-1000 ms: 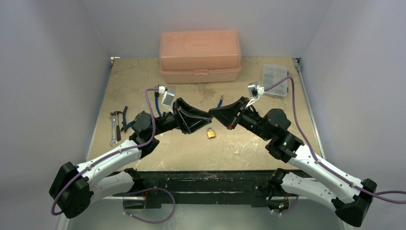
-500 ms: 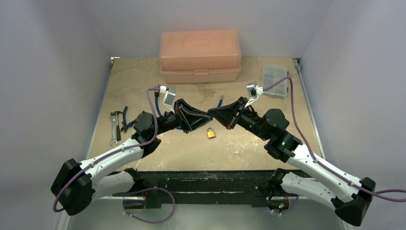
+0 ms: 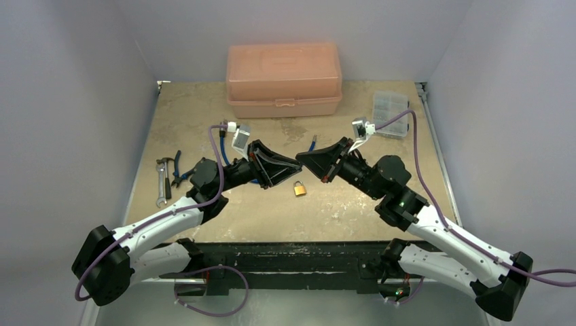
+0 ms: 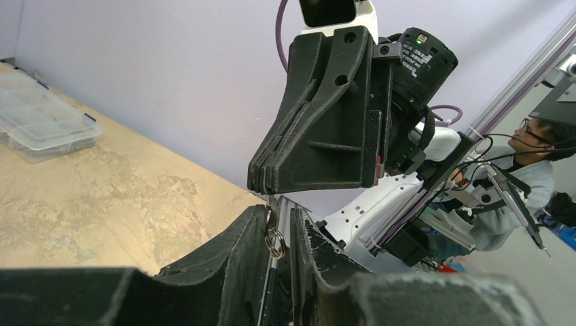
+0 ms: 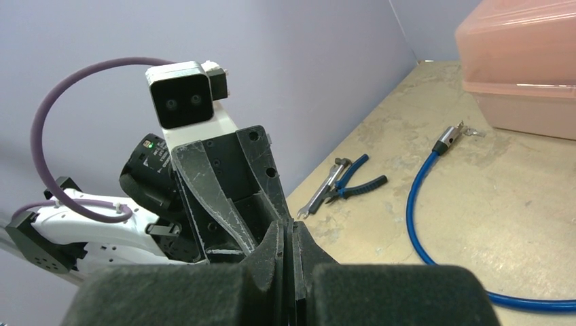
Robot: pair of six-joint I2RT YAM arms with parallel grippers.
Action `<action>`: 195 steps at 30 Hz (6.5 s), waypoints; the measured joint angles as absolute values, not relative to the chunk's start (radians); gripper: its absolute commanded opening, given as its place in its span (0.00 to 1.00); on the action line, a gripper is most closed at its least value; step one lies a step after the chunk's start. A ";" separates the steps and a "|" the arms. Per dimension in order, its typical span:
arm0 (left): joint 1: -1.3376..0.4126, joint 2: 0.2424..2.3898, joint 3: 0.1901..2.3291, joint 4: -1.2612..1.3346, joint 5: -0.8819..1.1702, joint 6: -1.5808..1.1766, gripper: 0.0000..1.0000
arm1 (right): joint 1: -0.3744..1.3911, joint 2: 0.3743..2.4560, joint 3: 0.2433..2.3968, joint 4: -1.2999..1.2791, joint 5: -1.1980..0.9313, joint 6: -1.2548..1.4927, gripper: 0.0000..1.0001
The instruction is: Unlock with the key
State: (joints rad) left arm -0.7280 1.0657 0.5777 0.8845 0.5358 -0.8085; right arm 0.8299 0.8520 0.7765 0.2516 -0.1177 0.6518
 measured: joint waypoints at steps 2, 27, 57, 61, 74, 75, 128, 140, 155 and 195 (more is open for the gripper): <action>-0.728 1.064 0.578 0.879 0.533 -0.808 0.22 | 0.830 0.849 0.776 0.252 -0.117 0.652 0.00; -0.736 1.053 0.578 0.842 0.511 -0.808 0.00 | 0.831 0.793 0.707 0.279 -0.088 0.690 0.00; -0.735 1.056 0.578 0.797 0.463 -0.801 0.19 | 0.830 0.759 0.630 0.352 -0.059 0.744 0.00; -0.735 1.056 0.578 0.799 0.464 -0.801 0.20 | 0.830 0.759 0.630 0.352 -0.054 0.743 0.00; -0.735 1.073 0.578 0.825 0.467 -0.805 0.00 | 0.826 0.766 0.630 0.352 -0.041 0.740 0.15; -0.735 1.073 0.578 0.825 0.467 -0.804 0.00 | 0.826 0.766 0.630 0.352 -0.041 0.740 0.29; -0.728 0.836 0.743 -0.443 -0.131 -0.319 0.00 | 0.826 1.766 1.245 -0.614 0.191 0.505 0.89; -0.727 0.908 0.744 -0.463 -0.010 -0.277 0.00 | 0.826 1.882 1.280 -0.629 0.187 0.503 0.73; -0.727 0.917 0.744 -0.466 0.011 -0.273 0.00 | 0.826 1.916 1.293 -0.612 0.195 0.541 0.58; -0.727 0.837 0.744 -0.442 0.081 -0.315 0.00 | 0.825 1.135 0.868 -0.213 0.243 1.028 0.00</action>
